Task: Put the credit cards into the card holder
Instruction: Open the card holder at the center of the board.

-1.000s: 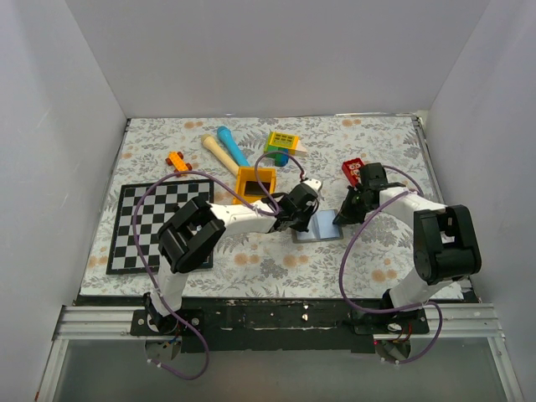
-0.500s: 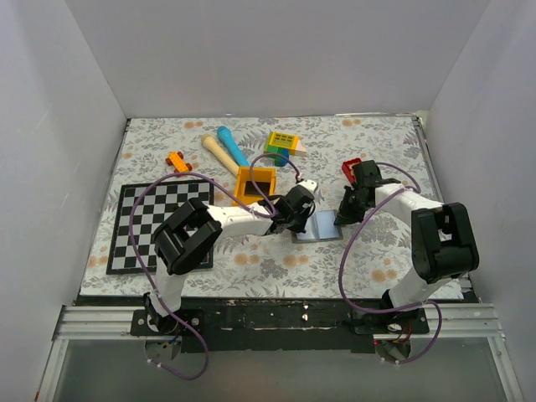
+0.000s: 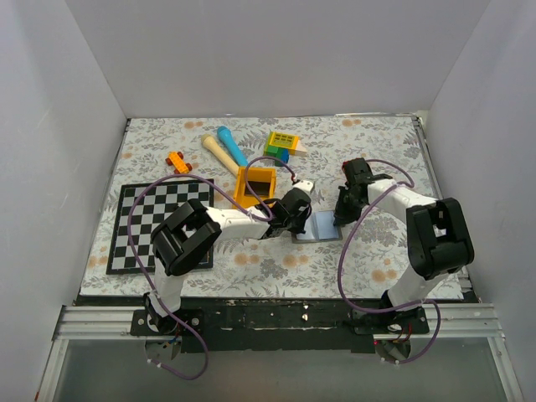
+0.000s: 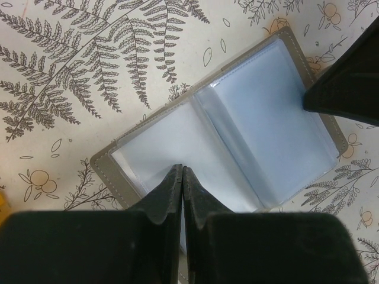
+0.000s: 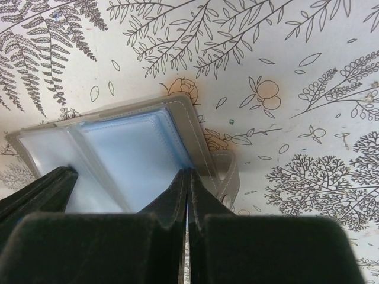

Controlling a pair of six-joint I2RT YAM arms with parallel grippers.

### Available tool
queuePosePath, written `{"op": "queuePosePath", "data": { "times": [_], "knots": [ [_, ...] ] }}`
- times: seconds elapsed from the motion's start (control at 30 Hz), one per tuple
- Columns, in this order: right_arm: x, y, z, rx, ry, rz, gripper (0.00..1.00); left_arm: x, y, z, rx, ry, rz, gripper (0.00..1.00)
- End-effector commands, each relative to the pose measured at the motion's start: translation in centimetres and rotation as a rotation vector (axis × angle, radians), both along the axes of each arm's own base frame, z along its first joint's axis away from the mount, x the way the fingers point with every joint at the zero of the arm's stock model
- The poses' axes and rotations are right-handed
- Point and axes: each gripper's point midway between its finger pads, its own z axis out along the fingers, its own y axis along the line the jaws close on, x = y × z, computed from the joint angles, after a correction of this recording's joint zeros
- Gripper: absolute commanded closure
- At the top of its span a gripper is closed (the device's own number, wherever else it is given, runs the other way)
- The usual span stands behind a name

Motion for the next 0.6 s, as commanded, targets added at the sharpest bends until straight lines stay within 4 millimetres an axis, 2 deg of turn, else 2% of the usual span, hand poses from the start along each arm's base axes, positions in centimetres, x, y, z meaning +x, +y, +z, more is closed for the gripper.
{"op": "queuePosePath", "data": {
  "times": [0.0, 0.13, 0.3, 0.57],
  "knots": [
    [0.4, -0.2, 0.4, -0.039, 0.001, 0.007, 0.99, -1.1, 2.2, -2.4, 0.088, 0.045, 0.017, 1.0],
    [0.5, -0.6, 1.1, -0.051, -0.038, -0.005, 0.99, -0.7, 2.2, -1.1, 0.079, 0.015, 0.019, 1.0],
    [1.1, -0.1, 3.8, -0.01, -0.13, 0.001, 0.99, -0.2, 1.8, 1.5, 0.052, -0.021, 0.017, 1.0],
    [1.3, 1.8, 7.4, 0.119, -0.232, 0.046, 0.99, 0.5, 0.9, 6.4, -0.017, -0.078, 0.023, 1.0]
  ]
}}
